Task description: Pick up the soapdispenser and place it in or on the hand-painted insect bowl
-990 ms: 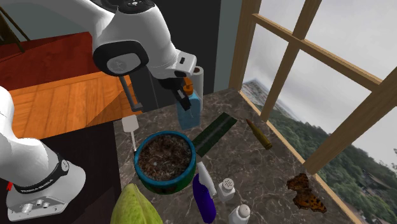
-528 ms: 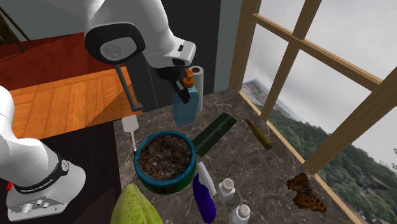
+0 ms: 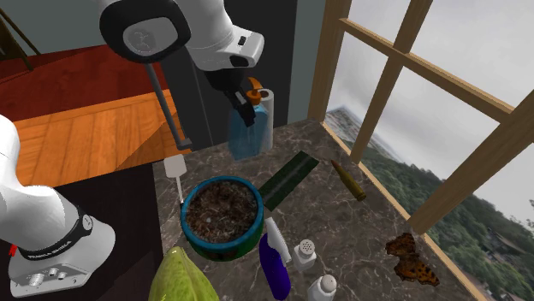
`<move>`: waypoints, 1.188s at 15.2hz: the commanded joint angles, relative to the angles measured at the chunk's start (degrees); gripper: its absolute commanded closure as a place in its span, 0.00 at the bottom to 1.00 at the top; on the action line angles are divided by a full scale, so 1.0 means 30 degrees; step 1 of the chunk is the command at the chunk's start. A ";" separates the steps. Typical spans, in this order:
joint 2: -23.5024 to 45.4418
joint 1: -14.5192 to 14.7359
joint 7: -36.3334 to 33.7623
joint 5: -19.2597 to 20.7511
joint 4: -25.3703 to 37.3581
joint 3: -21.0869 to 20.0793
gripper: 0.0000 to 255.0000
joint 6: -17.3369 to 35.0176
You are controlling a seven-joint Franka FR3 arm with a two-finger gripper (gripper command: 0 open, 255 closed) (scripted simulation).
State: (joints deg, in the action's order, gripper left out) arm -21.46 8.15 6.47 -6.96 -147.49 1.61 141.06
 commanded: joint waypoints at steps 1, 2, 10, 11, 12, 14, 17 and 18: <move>-0.0276 -0.0029 -0.0120 0.0076 0.0302 -0.0042 1.00 -0.0577; -0.0408 -0.0047 -0.0161 0.0112 0.0462 -0.0051 1.00 -0.0867; -0.1262 -0.0153 -0.0447 0.0341 0.1881 -0.0099 1.00 -0.3133; -0.1345 -0.0163 -0.0478 0.0364 0.2075 -0.0103 1.00 -0.3409; -0.1422 -0.0172 -0.0509 0.0386 0.2274 -0.0107 1.00 -0.3684; -0.1562 -0.0189 -0.0568 0.0428 0.2680 -0.0113 1.00 -0.4229; -0.1711 -0.0207 -0.0637 0.0475 0.3190 -0.0119 1.00 -0.4886; -0.2309 -0.0337 -0.0323 0.0537 0.2829 0.0135 1.00 -0.5150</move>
State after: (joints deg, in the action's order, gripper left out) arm -27.49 7.33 5.08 -5.46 -138.76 1.66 126.30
